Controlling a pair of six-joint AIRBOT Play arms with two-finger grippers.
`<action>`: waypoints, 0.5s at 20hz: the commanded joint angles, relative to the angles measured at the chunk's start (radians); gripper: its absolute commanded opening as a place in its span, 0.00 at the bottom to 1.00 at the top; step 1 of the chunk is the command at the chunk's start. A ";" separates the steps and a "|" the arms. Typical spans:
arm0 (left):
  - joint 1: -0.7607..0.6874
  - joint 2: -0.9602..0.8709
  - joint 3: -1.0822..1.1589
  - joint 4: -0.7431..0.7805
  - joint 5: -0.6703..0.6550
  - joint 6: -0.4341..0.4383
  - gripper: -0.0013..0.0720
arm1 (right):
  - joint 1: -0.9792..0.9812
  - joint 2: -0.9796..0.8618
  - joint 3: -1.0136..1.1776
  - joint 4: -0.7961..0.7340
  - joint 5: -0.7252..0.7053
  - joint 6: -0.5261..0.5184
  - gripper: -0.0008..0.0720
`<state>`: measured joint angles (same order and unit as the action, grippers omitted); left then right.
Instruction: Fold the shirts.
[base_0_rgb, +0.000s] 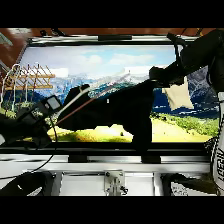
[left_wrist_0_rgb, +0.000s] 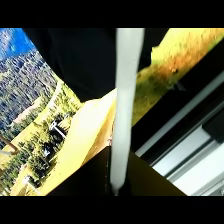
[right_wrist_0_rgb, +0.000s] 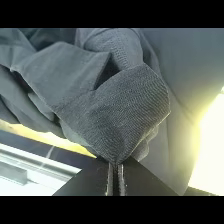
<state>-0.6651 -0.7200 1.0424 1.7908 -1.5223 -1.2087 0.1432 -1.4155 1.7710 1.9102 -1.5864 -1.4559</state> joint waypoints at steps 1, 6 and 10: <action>-0.013 0.064 -0.049 0.003 -0.031 0.090 0.10 | -0.003 0.000 0.057 -0.008 0.008 -0.008 0.12; -0.013 0.028 -0.071 -0.018 0.093 0.099 0.10 | 0.016 0.000 0.158 -0.004 0.010 -0.008 0.12; -0.005 0.003 -0.071 -0.018 0.102 0.114 0.10 | 0.031 0.002 0.164 0.007 0.009 -0.013 0.12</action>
<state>-0.6762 -0.7021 0.9764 1.7748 -1.4467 -1.1107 0.1631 -1.4151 1.9194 1.9087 -1.5787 -1.4639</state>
